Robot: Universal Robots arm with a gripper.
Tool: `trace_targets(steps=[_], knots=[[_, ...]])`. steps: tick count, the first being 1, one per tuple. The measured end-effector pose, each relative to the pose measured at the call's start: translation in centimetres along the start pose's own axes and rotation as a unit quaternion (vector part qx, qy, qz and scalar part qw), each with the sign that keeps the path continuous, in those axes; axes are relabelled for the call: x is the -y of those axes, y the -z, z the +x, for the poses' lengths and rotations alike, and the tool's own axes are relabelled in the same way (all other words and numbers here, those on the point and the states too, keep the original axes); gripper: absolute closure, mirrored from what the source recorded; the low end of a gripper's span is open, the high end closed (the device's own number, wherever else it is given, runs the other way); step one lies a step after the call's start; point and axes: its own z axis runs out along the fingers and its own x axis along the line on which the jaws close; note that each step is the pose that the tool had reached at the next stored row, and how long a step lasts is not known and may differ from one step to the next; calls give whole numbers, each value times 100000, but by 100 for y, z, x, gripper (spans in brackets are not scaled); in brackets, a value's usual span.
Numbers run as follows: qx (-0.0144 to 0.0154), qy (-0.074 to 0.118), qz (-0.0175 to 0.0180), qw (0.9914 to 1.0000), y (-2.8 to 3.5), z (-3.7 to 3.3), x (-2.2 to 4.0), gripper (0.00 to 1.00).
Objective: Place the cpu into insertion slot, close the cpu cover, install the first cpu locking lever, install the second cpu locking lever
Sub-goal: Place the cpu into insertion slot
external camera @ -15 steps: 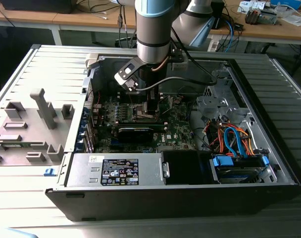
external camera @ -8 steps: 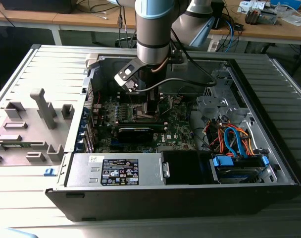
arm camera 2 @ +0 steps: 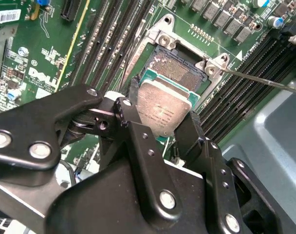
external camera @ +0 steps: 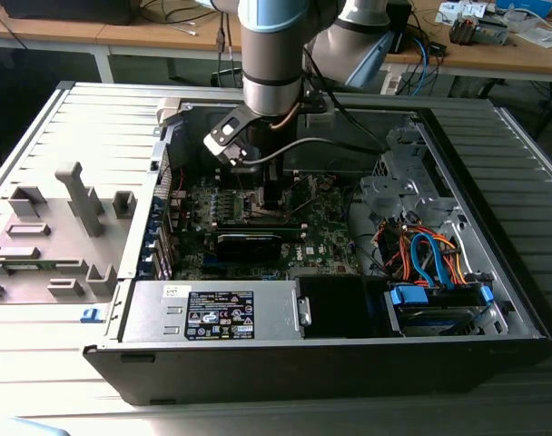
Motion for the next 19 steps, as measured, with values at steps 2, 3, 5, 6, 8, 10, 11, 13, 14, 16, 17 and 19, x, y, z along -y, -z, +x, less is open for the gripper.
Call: trace_targets(steps=[2, 3, 5, 6, 8, 10, 11, 13, 14, 16, 17, 19], knots=[[60, -1277, 50, 99992, -111, 5, 35, 45], [61, -1278, 46, 99992, -114, 5, 35, 45], [62, -1278, 48, 99992, -121, 5, 36, 45], [63, -1278, 49, 99992, -124, 5, 36, 45], [62, -1276, 50, 99992, -130, 5, 36, 45], [60, -1276, 48, 99992, -137, 6, 36, 45], [59, -1276, 47, 99992, -141, 6, 36, 45], [60, -1278, 46, 99992, -151, 6, 37, 45], [60, -1276, 46, 99992, -156, 6, 37, 45], [62, -1279, 49, 99992, -165, 6, 38, 45], [64, -1278, 51, 99992, -173, 7, 38, 45], [72, -1260, 52, 99992, -178, 7, 40, 45]])
